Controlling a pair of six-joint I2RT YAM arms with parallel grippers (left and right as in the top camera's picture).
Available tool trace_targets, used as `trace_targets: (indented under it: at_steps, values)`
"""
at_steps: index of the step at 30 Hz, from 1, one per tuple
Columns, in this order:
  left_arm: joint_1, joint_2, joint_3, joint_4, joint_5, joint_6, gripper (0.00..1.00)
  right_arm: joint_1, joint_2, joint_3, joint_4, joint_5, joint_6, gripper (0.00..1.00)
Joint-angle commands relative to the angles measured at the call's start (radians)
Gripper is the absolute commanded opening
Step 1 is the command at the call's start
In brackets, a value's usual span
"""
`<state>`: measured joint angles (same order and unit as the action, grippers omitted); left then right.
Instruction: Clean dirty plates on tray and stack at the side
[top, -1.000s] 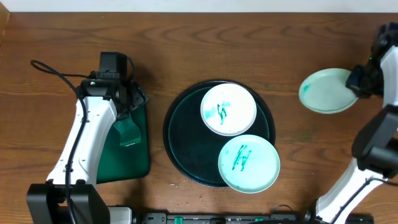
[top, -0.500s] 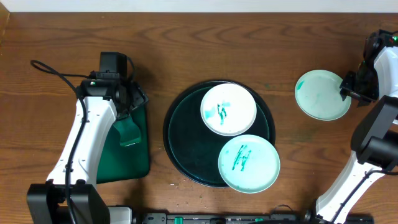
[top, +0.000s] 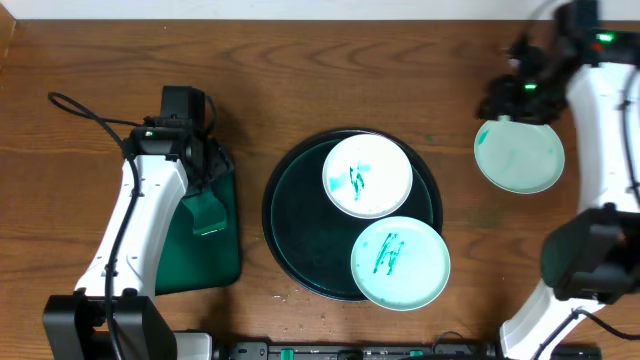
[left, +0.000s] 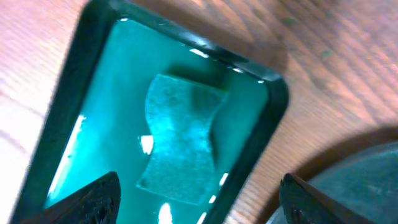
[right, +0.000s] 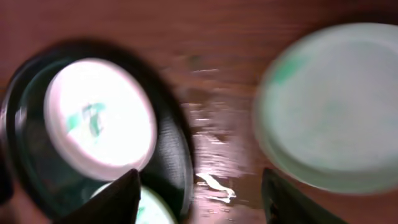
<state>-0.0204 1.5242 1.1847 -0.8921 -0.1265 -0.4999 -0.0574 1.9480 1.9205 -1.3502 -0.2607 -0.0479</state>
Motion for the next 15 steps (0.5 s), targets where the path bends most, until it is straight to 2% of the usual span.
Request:
trace_targets:
  at_steps: [1,5,7,10,15]
  values:
    - [0.026,-0.002,0.012,-0.032,-0.070,0.013,0.82,0.142,0.080,-0.004,-0.003,-0.048,-0.066,0.57]
    - [0.073,-0.002,0.011,-0.058,-0.069,0.013,0.82,0.234,0.144,-0.004,0.021,0.082,0.044,0.56]
    - [0.090,-0.002,0.010,-0.066,-0.068,0.013,0.82,0.261,0.185,-0.004,0.028,0.087,0.060,0.53]
    - [0.103,-0.002,0.010,-0.068,-0.065,0.012,0.82,0.293,0.255,-0.004,0.028,0.069,0.047,0.42]
    - [0.103,-0.002,0.010,-0.064,-0.065,0.012,0.82,0.310,0.325,-0.004,0.021,0.084,0.079,0.44]
